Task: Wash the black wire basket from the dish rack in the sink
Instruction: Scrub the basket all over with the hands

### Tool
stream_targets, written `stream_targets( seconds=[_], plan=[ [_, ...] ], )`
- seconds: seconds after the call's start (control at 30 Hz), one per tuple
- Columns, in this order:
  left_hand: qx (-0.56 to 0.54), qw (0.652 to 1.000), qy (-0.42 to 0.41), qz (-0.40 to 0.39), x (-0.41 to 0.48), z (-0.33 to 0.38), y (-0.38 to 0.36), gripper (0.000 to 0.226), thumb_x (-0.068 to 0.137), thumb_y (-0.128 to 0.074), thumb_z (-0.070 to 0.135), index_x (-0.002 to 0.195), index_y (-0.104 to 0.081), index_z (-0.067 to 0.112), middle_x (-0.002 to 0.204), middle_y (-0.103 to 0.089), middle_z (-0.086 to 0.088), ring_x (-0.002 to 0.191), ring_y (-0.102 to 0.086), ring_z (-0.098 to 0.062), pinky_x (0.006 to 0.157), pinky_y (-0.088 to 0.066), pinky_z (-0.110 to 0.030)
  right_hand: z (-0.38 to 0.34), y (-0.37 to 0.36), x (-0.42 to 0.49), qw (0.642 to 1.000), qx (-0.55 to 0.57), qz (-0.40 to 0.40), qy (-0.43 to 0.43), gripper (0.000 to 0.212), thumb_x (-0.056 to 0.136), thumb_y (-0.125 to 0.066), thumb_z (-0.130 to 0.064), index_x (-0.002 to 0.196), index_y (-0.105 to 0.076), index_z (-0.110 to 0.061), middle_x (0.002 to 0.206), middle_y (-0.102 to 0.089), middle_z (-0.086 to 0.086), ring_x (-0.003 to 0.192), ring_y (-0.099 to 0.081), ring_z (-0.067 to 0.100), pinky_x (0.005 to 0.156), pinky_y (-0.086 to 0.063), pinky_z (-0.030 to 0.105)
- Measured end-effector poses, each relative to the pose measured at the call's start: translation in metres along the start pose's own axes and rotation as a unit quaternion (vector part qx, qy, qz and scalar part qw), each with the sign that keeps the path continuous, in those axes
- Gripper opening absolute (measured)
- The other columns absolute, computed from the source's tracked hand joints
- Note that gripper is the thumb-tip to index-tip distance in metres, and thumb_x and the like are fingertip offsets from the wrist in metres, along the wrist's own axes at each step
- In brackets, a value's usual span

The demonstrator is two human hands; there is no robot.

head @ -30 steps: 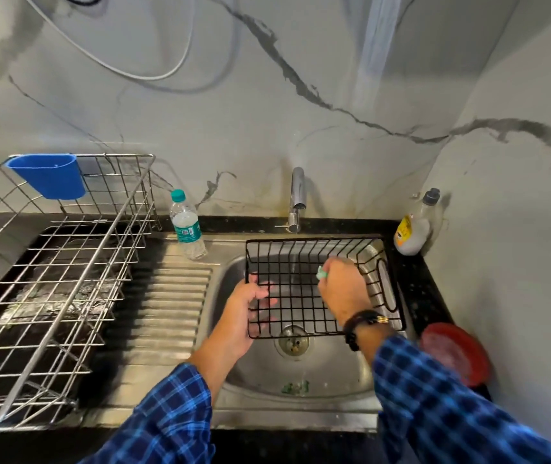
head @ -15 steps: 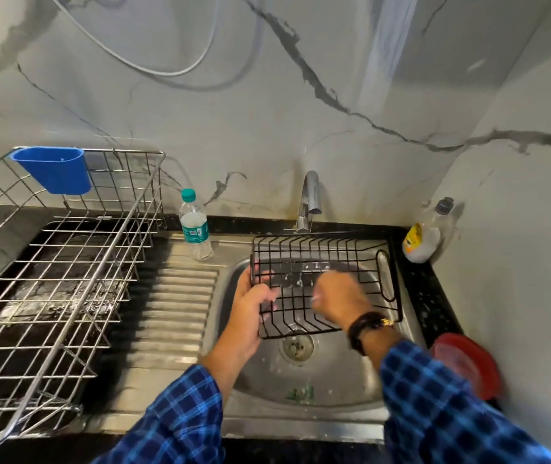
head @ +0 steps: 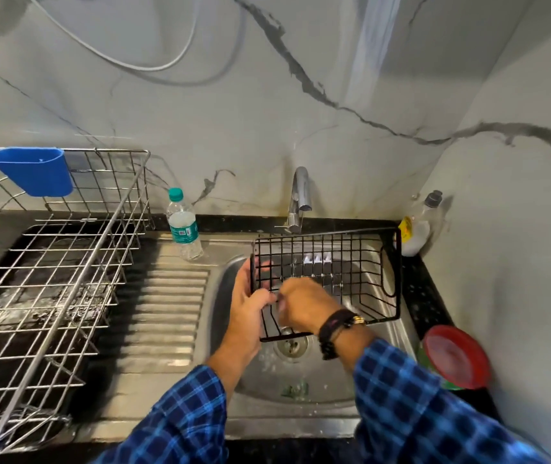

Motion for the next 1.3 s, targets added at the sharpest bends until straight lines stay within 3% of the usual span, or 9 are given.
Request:
stream_targets(
  seconds=[0.1, 0.27, 0.43, 0.53, 0.77, 0.87, 1.07, 1.17, 1.3],
  plan=[
    [0.012, 1.0, -0.018, -0.006, 0.002, 0.0, 0.002, 0.07, 0.072, -0.057, 0.005, 0.14, -0.052, 0.019, 0.126, -0.067, -0.008, 0.12, -0.062, -0.029, 0.096, -0.053, -0.037, 0.016, 0.01, 0.007, 0.997, -0.063, -0.015, -0.035, 0.015, 0.09, -0.069, -0.018, 0.104, -0.064, -0.016, 0.096, -0.06, 0.003, 0.094, -0.062, 0.021, 0.092, -0.054, 0.032],
    [-0.042, 0.999, 0.006, 0.011, 0.002, -0.005, 0.007, 0.073, 0.072, -0.053, 0.001, 0.143, -0.049, 0.02, 0.133, -0.064, -0.006, 0.124, -0.062, -0.026, 0.11, -0.045, -0.051, 0.065, 0.042, -0.005, 0.98, -0.16, 0.056, -0.101, 0.021, 0.093, -0.066, -0.016, 0.113, -0.064, -0.011, 0.111, -0.066, 0.008, 0.102, -0.062, 0.025, 0.083, -0.047, 0.029],
    [-0.026, 1.0, 0.004, -0.009, 0.004, -0.008, -0.004, 0.071, 0.071, -0.058, 0.004, 0.139, -0.053, 0.021, 0.127, -0.066, -0.011, 0.122, -0.06, -0.033, 0.105, -0.048, -0.051, 0.005, 0.007, 0.001, 0.998, -0.05, -0.026, -0.029, 0.015, 0.09, -0.068, -0.013, 0.104, -0.064, -0.016, 0.106, -0.064, 0.006, 0.096, -0.062, 0.021, 0.089, -0.053, 0.028],
    [-0.04, 0.999, 0.016, -0.006, 0.002, -0.01, -0.003, 0.069, 0.072, -0.058, 0.005, 0.14, -0.052, 0.017, 0.125, -0.066, -0.013, 0.118, -0.062, -0.032, 0.102, -0.05, -0.048, 0.018, 0.012, 0.006, 0.999, 0.018, -0.035, 0.019, 0.01, 0.092, -0.063, -0.014, 0.101, -0.067, -0.016, 0.1, -0.065, -0.001, 0.091, -0.063, 0.014, 0.072, -0.051, 0.023],
    [-0.109, 0.989, 0.099, -0.022, 0.013, 0.0, -0.016, 0.046, 0.078, -0.052, 0.002, 0.123, -0.059, 0.012, 0.105, -0.07, -0.009, 0.093, -0.068, -0.022, 0.074, -0.058, -0.033, 0.007, 0.034, 0.028, 0.938, 0.096, 0.32, 0.095, 0.012, 0.097, -0.059, -0.014, 0.105, -0.067, -0.016, 0.103, -0.063, -0.003, 0.089, -0.057, 0.008, 0.084, -0.05, 0.021],
    [-0.136, 0.981, 0.126, -0.05, 0.009, -0.001, -0.016, 0.037, 0.089, -0.045, -0.001, 0.121, -0.06, 0.009, 0.097, -0.067, -0.013, 0.079, -0.065, -0.024, 0.058, -0.056, -0.027, -0.005, 0.033, 0.034, 0.96, 0.049, 0.248, 0.121, 0.015, 0.096, -0.059, -0.013, 0.107, -0.069, -0.017, 0.106, -0.065, -0.002, 0.09, -0.058, 0.007, 0.087, -0.048, 0.019],
    [-0.183, 0.976, 0.107, -0.046, 0.018, -0.004, -0.001, 0.027, 0.087, -0.053, 0.004, 0.106, -0.068, 0.015, 0.088, -0.07, -0.006, 0.074, -0.067, -0.02, 0.063, -0.057, -0.034, 0.003, 0.015, 0.021, 0.982, -0.112, -0.037, 0.15, 0.013, 0.089, -0.073, -0.021, 0.102, -0.075, -0.021, 0.104, -0.072, -0.003, 0.098, -0.066, 0.013, 0.093, -0.052, 0.028],
    [-0.19, 0.971, 0.14, -0.047, 0.013, -0.005, -0.005, 0.025, 0.084, -0.058, 0.014, 0.09, -0.08, 0.024, 0.088, -0.074, -0.008, 0.074, -0.069, -0.022, 0.066, -0.054, -0.033, -0.002, 0.039, 0.032, 0.989, 0.043, 0.096, 0.105, 0.01, 0.091, -0.07, -0.019, 0.101, -0.073, -0.02, 0.095, -0.068, -0.007, 0.088, -0.062, 0.007, 0.077, -0.049, 0.016],
    [-0.164, 0.969, 0.171, -0.074, 0.012, -0.003, -0.006, 0.03, 0.099, -0.05, 0.037, 0.102, -0.068, 0.013, 0.076, -0.075, -0.006, 0.064, -0.072, -0.016, 0.054, -0.057, -0.027, -0.023, 0.033, 0.036, 0.907, 0.34, 0.247, 0.023, 0.004, 0.087, -0.073, -0.015, 0.088, -0.074, -0.018, 0.09, -0.073, -0.005, 0.085, -0.069, 0.009, 0.083, -0.06, 0.03]
  ],
)
Point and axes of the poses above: each hand's wrist, its own x-axis towards the middle knuckle, its own y-axis out of the back of the hand, z = x × y, the point moved 2 cm from there along x, towards the middle knuckle
